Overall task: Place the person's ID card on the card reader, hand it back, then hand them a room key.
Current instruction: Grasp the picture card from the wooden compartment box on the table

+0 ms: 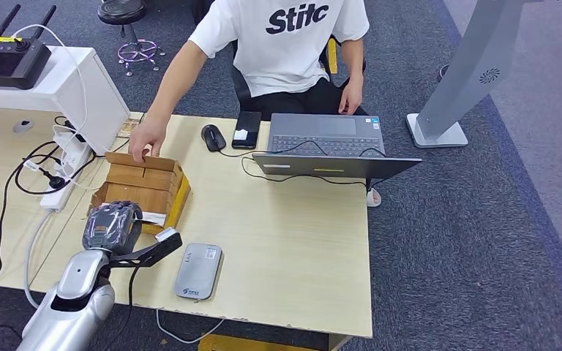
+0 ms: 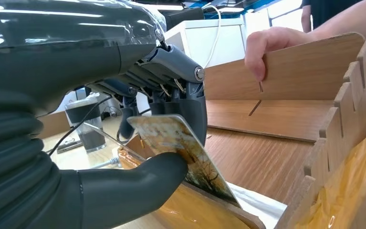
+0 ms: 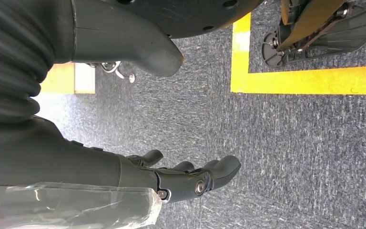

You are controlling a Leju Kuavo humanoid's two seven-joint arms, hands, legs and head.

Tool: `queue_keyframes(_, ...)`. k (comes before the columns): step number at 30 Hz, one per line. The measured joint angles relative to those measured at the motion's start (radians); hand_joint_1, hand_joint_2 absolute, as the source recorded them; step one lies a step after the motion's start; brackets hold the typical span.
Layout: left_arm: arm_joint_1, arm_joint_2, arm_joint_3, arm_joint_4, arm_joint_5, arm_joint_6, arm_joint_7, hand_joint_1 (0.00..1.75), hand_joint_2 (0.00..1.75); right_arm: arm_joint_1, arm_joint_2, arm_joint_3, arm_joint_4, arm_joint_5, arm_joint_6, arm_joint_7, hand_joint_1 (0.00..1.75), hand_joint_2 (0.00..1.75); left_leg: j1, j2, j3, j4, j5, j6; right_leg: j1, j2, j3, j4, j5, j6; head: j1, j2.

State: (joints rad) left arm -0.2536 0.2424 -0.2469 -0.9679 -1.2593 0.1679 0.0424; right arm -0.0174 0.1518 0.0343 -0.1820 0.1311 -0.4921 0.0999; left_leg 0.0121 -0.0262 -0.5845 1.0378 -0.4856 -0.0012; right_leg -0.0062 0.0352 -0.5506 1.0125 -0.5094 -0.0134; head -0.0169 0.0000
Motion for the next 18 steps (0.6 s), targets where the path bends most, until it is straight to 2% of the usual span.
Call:
queue_keyframes(3,-0.004,0.0,0.0,0.004,0.0,0.001,-0.001,1.47,1.75,0.0,0.0,0.0,0.0,0.001,0.0,0.0,0.0,1.75,0.0,0.0,0.0,0.0,0.0,0.0,0.0,0.0,0.0,0.0,0.0,0.0,0.0,0.0)
queue_keyframes(18,-0.02,0.002,0.0,0.009,-0.019,0.023,0.006,1.57,1.75,0.0,-0.001,0.0,0.0,0.006,0.0,-0.003,0.0,1.75,0.0,0.0,0.0,0.0,0.0,0.0,0.0,0.0,0.0,0.0,0.0,0.0,0.0,0.0)
